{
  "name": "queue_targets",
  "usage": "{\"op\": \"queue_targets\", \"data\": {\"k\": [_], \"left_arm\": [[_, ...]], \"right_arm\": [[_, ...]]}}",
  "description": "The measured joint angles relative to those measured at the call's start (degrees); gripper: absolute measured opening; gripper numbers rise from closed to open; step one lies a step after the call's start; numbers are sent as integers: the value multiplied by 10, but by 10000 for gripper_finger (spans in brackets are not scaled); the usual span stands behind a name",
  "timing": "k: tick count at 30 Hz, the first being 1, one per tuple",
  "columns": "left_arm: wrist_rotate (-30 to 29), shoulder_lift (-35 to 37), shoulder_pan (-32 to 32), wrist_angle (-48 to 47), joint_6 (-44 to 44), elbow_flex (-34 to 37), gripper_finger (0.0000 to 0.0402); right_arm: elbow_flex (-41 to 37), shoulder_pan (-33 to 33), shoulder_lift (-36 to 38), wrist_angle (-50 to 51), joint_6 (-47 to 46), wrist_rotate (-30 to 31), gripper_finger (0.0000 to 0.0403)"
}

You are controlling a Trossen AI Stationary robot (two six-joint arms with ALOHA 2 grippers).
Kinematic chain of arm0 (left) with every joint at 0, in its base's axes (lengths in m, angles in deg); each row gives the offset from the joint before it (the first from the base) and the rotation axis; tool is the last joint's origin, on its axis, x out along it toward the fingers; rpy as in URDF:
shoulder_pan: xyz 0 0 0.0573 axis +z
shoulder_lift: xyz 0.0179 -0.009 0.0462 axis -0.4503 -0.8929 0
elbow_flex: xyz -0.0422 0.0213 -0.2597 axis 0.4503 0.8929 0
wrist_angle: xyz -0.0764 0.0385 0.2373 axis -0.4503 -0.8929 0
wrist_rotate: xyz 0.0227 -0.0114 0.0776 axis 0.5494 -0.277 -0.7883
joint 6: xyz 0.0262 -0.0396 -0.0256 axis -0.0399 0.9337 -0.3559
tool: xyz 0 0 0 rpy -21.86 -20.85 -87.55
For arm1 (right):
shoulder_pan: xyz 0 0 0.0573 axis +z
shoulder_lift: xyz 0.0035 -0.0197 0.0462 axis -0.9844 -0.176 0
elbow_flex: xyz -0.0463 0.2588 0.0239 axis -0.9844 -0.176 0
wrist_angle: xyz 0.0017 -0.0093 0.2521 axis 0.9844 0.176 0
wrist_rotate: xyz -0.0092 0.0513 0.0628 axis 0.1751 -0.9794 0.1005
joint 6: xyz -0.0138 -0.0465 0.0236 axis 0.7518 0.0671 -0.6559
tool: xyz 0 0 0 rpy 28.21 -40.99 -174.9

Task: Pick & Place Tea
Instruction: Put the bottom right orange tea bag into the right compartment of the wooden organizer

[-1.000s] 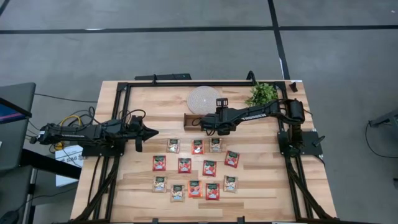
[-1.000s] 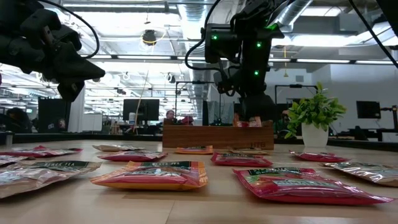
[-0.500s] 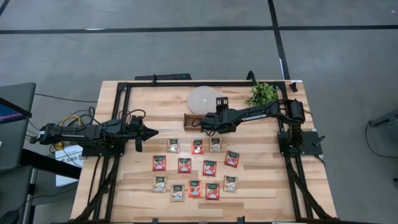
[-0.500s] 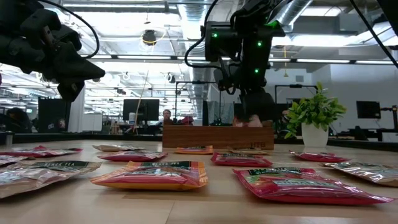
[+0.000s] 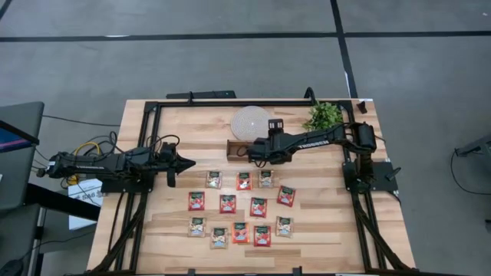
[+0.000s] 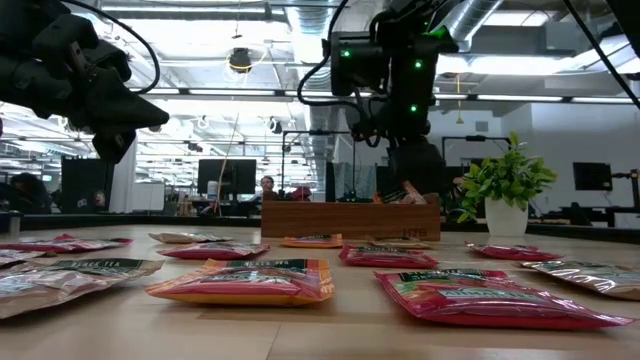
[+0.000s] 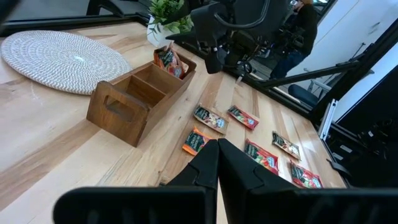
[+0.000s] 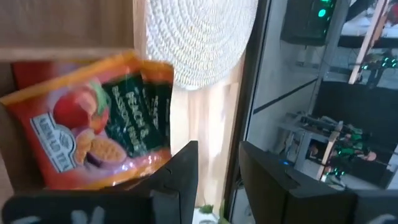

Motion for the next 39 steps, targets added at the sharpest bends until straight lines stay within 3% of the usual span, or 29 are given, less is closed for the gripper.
{"op": "queue_targets", "data": {"k": [7, 20, 39], "left_arm": [[0, 0, 0, 0, 0, 0, 0], [0, 0, 0, 0, 0, 0, 0], [0, 0, 0, 0, 0, 0, 0]], "right_arm": [[0, -5, 0, 8, -37, -68, 109], [0, -20, 0, 3, -45, -90, 103], [0, -21, 0, 7, -45, -101, 9]]}}
